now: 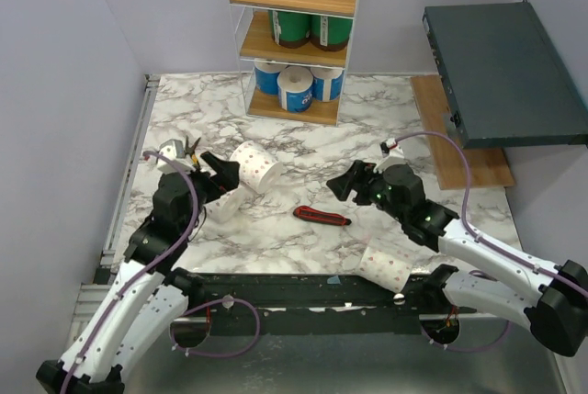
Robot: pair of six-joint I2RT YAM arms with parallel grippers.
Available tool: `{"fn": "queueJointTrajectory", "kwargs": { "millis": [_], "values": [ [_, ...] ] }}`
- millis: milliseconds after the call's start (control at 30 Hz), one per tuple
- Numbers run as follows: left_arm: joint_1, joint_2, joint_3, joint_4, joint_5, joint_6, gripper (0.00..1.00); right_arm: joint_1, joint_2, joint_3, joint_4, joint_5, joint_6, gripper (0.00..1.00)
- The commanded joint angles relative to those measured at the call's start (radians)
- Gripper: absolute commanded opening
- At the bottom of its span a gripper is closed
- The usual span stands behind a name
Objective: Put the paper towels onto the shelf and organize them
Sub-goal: Adjust the paper towel at the center of the board.
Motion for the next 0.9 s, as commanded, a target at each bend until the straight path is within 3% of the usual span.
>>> {"fn": "queueJointTrajectory", "kwargs": {
  "millis": [0, 200, 267, 433, 867],
  "values": [
    [0.006, 0.152, 0.047, 0.176, 0.275, 0.004, 0.96, -0.001, 0.023, -0.015, 0.073, -0.086, -0.004, 0.81],
    [0.008, 0.298, 0.117, 0.221, 0.242, 0.014, 0.96, -0.001, -0.008, -0.04, 0.074, -0.074, -0.011, 0.81],
    [0.053, 0.338, 0.148, 0.202, 0.235, -0.017, 0.97, -0.001, -0.023, -0.04, 0.06, -0.067, -0.019, 0.8],
    [0.242, 0.422, 0.156, 0.281, 0.442, -0.137, 0.96, -0.001, -0.045, -0.052, 0.044, -0.06, -0.03, 0.81],
    [0.318, 0.727, 0.33, 0.325, 0.557, -0.021, 0.93, -0.002, -0.086, -0.067, 0.005, -0.048, -0.032, 0.8]
  ]
}}
